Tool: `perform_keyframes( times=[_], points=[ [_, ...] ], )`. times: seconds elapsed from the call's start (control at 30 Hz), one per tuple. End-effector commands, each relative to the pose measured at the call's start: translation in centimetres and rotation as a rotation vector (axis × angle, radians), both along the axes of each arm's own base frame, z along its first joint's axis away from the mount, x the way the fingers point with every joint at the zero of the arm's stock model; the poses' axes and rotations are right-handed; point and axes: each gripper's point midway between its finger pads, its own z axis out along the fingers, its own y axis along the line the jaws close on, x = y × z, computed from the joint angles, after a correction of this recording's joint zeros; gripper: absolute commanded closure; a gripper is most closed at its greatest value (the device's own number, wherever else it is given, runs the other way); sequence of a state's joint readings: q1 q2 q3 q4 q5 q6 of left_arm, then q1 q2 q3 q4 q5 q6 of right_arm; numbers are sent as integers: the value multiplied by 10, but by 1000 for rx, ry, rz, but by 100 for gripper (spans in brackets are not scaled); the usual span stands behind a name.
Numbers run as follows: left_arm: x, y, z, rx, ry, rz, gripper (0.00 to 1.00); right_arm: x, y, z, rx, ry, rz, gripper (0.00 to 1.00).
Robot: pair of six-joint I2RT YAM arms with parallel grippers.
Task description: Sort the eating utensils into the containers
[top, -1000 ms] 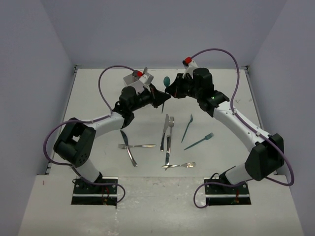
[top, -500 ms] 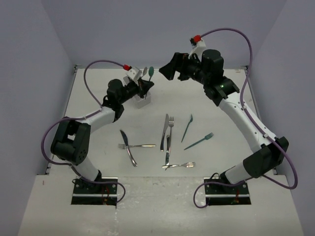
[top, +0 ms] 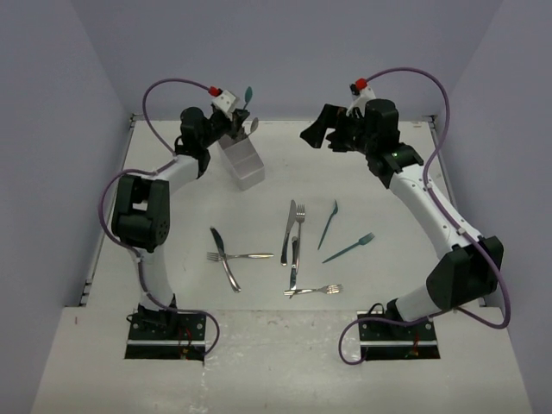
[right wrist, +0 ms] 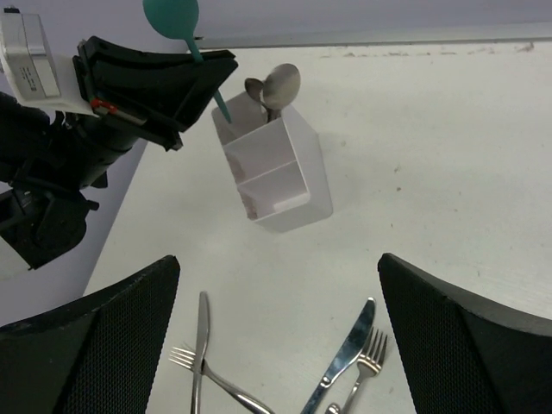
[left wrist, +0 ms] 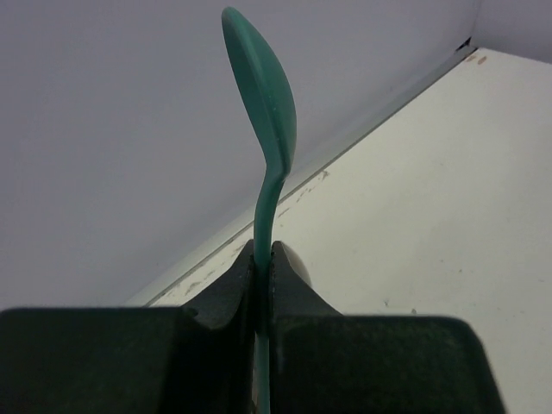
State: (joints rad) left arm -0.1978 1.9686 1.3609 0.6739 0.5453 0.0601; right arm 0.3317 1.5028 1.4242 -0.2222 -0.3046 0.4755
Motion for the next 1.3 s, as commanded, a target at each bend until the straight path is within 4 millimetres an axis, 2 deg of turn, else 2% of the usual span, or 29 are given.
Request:
perform_keyframes(
  times=[0.0, 0.1, 0.13, 0.23, 0.37, 0.4, 0.43, 0.57, 0.77, 0.83, 0.93, 0.97, 1.0, 1.03, 1.07, 1.13, 1.17, 1.2, 1.23, 1.27],
  points=[
    [28, 25, -6, 54, -42, 63, 100, 0, -19, 15, 4, -50, -86, 1],
    [38, 33, -14, 72, -51, 96, 100, 1, -27, 3, -9, -26, -127, 1],
    [41, 33, -26, 88, -32, 92, 100, 2, -32, 2, -13, -29, -149, 1],
    [46, 37, -41, 122, -24, 110, 100, 1, -37, -6, -23, -12, -177, 1],
    [43, 42, -54, 135, 2, 119, 100, -2, -45, -16, -38, 4, -210, 1],
    [41, 43, -51, 134, 4, 124, 100, -3, -47, -20, -45, 18, -219, 1],
    [39, 43, -53, 135, 21, 123, 95, -3, -50, -21, -51, 21, -230, 1],
    [29, 42, -53, 137, 51, 109, 86, -9, -57, -31, -61, 40, -259, 1],
    [11, 46, -33, 116, 46, 128, 78, -20, -61, -39, -55, 58, -269, 1],
    [5, 48, -17, 97, 27, 136, 62, -24, -63, -39, -49, 58, -276, 1],
    [-6, 52, 1, 78, 14, 158, 41, -32, -70, -56, -53, 109, -317, 1],
    [-11, 54, 17, 73, -11, 166, 14, -35, -71, -62, -48, 138, -332, 1],
    [-16, 55, 18, 72, -6, 171, 0, -37, -75, -65, -46, 151, -353, 1],
    [-20, 56, 25, 67, -15, 174, 0, -41, -76, -74, -48, 176, -364, 1],
    [-26, 59, 43, 49, -35, 190, 0, -46, -79, -84, -43, 223, -387, 1],
    [-35, 63, 52, 19, -20, 209, 0, -50, -91, -106, -71, 293, -471, 1],
    [-42, 66, 69, -24, -17, 232, 0, -52, -95, -116, -66, 343, -515, 1],
    [-46, 68, 68, -41, 24, 248, 0, -58, -105, -132, -111, 401, -572, 1],
    [-54, 71, 82, -72, 31, 264, 0, -56, -106, -145, -142, 447, -597, 1],
    [-58, 75, 78, -133, 114, 304, 0, -62, -104, -156, -182, 497, -605, 1]
  ],
)
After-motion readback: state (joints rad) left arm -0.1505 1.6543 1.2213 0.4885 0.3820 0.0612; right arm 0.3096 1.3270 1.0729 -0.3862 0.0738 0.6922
